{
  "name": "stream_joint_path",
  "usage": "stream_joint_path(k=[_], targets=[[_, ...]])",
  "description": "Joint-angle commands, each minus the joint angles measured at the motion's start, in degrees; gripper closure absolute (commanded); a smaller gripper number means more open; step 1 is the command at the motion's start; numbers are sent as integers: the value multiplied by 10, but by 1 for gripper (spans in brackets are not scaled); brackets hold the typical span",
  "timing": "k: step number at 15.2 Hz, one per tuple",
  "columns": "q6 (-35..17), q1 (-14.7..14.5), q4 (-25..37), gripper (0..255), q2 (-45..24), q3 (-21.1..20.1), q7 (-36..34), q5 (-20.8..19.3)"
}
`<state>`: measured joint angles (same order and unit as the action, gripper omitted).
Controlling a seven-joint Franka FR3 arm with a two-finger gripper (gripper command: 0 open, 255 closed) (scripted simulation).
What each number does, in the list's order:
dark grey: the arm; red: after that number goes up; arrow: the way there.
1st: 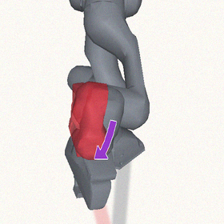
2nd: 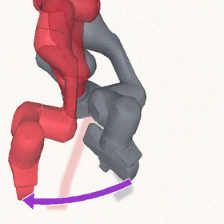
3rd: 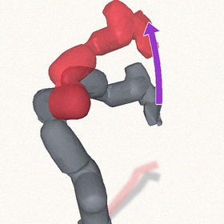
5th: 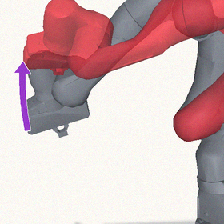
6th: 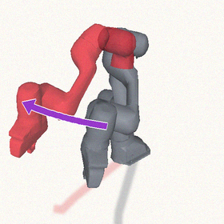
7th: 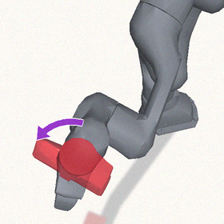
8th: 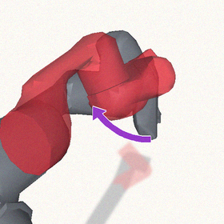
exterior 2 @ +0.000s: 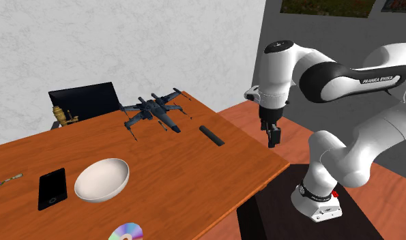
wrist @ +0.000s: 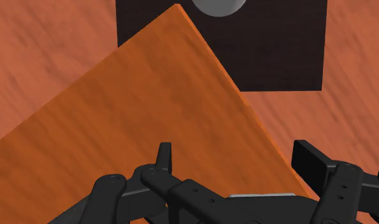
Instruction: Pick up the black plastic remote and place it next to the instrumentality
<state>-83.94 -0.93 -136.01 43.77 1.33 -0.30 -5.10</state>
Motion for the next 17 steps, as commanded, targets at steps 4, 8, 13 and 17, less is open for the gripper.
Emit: stream_joint_path(k=[4,8,13,17], targets=[[-40,22,18,0,-61,16,-28,3],[-87,48,49,0,-142,40,-63,11],[-134,77,96,0,-241,73,-99,28],[-164,98,139,0,-318,101,-123,48]])
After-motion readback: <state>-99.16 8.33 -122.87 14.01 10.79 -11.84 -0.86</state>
